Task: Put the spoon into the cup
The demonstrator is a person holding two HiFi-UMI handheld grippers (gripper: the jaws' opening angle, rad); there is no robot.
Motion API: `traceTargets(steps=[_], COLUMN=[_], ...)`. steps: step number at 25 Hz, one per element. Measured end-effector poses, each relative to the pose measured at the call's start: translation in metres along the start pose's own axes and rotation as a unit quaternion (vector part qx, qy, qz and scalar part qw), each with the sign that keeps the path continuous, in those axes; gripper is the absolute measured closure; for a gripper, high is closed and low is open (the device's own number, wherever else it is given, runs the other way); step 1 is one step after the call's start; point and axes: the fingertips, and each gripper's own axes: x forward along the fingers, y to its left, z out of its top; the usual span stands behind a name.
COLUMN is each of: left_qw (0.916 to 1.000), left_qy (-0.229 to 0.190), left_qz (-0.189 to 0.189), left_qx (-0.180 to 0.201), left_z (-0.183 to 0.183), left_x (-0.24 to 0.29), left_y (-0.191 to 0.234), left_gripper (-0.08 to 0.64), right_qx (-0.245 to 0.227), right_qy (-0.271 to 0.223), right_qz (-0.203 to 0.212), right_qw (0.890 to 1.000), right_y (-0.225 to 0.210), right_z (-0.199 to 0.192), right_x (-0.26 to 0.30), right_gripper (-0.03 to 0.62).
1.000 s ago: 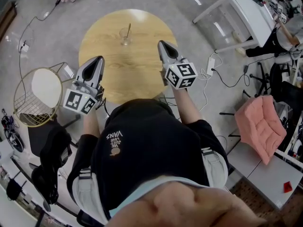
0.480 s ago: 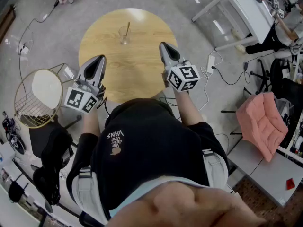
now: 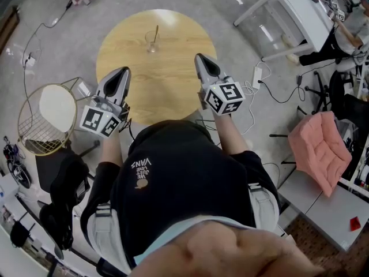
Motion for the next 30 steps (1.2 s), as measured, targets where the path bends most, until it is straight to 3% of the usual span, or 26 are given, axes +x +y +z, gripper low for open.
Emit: traceTargets(steps=[30], left_qw=[1.0000], left_qy=[0.001], left_qz=[-0.001], left_qx=[-0.008], left_z=[-0.005], left_x=[-0.017], left_y=[0.004], left_gripper=[0.557], right_qx=[-0.003], right_qy=[0.010], right_qz=[-0.010], right_qw=[1.000], right_y=[0.018], right_z=[-0.011], right_x=[-0.005], right_gripper=[0.597])
